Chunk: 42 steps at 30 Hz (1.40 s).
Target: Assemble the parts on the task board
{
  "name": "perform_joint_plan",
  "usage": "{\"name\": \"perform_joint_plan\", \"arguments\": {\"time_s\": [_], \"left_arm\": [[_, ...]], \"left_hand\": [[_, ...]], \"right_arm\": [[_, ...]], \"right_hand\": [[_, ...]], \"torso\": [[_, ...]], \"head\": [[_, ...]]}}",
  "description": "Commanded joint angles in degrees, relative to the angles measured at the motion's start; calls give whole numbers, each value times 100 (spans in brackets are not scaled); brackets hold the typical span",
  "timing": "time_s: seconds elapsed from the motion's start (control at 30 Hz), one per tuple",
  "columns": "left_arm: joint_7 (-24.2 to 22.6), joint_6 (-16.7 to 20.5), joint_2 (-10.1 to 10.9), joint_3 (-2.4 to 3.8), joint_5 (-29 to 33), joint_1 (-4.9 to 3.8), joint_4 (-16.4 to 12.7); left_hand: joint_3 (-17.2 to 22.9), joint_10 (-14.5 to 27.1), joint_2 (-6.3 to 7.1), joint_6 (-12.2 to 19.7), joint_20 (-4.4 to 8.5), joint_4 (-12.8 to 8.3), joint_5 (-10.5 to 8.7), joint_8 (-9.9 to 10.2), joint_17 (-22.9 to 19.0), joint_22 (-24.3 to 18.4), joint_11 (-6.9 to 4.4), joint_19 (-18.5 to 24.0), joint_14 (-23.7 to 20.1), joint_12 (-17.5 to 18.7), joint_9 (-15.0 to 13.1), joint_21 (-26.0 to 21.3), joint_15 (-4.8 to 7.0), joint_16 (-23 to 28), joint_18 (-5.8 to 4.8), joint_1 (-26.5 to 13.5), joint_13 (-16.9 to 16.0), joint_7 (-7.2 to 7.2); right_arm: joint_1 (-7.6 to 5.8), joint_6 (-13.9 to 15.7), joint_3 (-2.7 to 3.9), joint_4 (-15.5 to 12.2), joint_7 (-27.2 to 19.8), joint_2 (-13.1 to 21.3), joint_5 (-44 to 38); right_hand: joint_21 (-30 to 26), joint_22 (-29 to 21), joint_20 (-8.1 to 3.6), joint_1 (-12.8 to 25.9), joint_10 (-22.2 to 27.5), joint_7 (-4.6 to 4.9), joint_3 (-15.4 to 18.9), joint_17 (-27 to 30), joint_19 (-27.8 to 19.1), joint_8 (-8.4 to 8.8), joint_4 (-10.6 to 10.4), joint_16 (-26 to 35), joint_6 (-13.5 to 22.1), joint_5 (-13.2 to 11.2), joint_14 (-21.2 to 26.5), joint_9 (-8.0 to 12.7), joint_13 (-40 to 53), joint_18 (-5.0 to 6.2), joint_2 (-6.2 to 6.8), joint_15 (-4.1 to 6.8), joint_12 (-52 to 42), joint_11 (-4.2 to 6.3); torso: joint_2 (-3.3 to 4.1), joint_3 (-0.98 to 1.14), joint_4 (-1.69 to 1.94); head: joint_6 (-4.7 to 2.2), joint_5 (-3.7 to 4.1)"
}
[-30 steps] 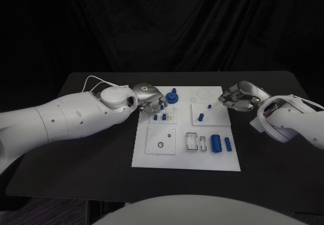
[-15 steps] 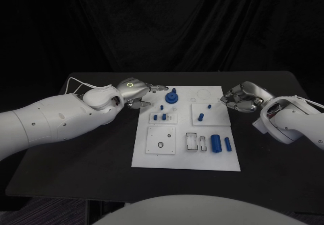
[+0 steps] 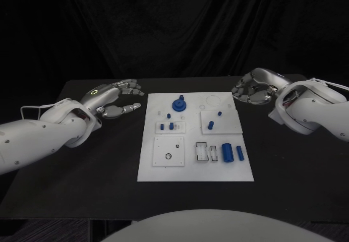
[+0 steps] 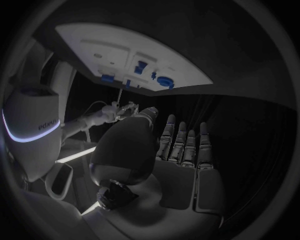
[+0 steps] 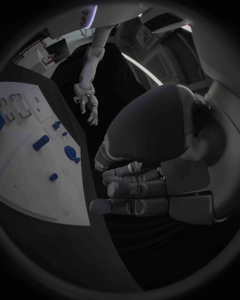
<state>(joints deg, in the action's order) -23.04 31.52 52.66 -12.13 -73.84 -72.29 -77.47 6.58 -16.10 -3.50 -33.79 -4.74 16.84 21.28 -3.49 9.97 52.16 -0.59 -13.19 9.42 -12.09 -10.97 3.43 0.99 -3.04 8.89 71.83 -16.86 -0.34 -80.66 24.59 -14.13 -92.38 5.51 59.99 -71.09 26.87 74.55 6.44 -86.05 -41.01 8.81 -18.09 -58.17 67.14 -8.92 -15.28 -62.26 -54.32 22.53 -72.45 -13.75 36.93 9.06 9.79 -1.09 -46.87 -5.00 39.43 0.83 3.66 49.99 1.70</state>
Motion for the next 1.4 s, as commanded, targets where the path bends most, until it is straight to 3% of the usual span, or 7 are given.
{"name": "perform_joint_plan", "arguments": {"time_s": [0.03,0.07,0.1,0.23,0.43,1.0,1.4], "left_arm": [[-1440,-1205,127,2,3312,160,-192],[-1575,-1404,173,2,3717,214,-248],[-1693,-1588,210,2,4083,264,-306],[-1971,-2055,317,1,5077,418,-570],[-2171,-2405,452,1,5610,517,-935],[-2382,-2523,726,2,5797,553,-1467],[-2317,-2749,538,2,5801,563,-1292]], "left_hand": [[-430,808,-195,784,-164,-7,47,69,-611,-1047,107,393,-601,623,351,-27,-107,205,120,45,920,-36],[-430,808,-195,784,-164,-7,47,69,-611,-1047,107,393,-601,623,351,-27,-107,205,120,45,920,-36],[-595,1201,-258,1954,-328,0,-166,137,-865,-1721,10,616,-844,890,699,-78,-342,261,60,29,1251,-710],[-1354,1459,-613,2584,-485,-20,-1010,228,-997,-2852,-230,980,-942,1073,958,-118,-491,304,82,-205,1556,-1097],[-2000,1537,-949,2576,-432,-7,-1706,231,-997,-3532,-325,1083,-942,1105,978,-161,-390,304,125,-464,1640,-992],[-2240,1474,-1032,2421,-222,-24,-1324,218,-997,-4435,-161,1234,-942,1011,964,-242,-261,304,62,-71,1619,-836],[-2216,1424,-1078,2399,-598,-17,-526,214,-997,-4402,108,1168,-942,946,959,-217,-661,304,24,584,1604,-741]], "right_arm": [[2,-419,-3,-19,347,-54,-1240],[20,-469,-3,-18,383,-74,-1403],[38,-516,-3,-13,411,-91,-1543],[156,-650,-3,18,463,-108,-1842],[311,-714,-3,130,465,-140,-1988],[514,-702,-3,360,394,-431,-2039],[696,-758,-3,678,405,-646,-2040]], "right_hand": [[307,90,79,162,403,-2,135,-241,144,138,-105,-274,235,-459,-168,55,-394,55,90,-72,544,-108],[307,90,79,162,403,-2,135,-241,144,138,-105,-274,235,-459,-168,55,-394,55,90,-72,544,-108],[464,145,117,122,637,-75,215,-310,231,209,-81,-364,332,-468,-210,101,-611,28,126,-109,828,-170],[784,280,160,-97,613,-142,384,-420,408,304,-23,-534,389,-313,-291,198,-1045,2,100,-123,1137,-210],[1076,375,161,-93,493,-188,483,-513,578,354,-71,-667,415,-220,-419,258,-1285,-39,68,-126,1235,-213],[1386,449,132,-20,-82,-167,587,-524,803,369,-88,-743,335,-162,-576,338,-1801,-85,-22,-90,1468,-171],[1423,464,79,-121,-508,-186,399,-505,856,363,-73,-746,280,246,-620,373,-2121,-93,16,-40,1683,-123]], "torso": [[5,-11,0],[2,-14,6],[-3,-20,18],[-15,-27,59],[-21,-91,158],[-21,-484,378],[5,-540,361]], "head": [[1,153],[1,196],[1,246],[1,451],[1,687],[-100,842],[-113,787]]}}
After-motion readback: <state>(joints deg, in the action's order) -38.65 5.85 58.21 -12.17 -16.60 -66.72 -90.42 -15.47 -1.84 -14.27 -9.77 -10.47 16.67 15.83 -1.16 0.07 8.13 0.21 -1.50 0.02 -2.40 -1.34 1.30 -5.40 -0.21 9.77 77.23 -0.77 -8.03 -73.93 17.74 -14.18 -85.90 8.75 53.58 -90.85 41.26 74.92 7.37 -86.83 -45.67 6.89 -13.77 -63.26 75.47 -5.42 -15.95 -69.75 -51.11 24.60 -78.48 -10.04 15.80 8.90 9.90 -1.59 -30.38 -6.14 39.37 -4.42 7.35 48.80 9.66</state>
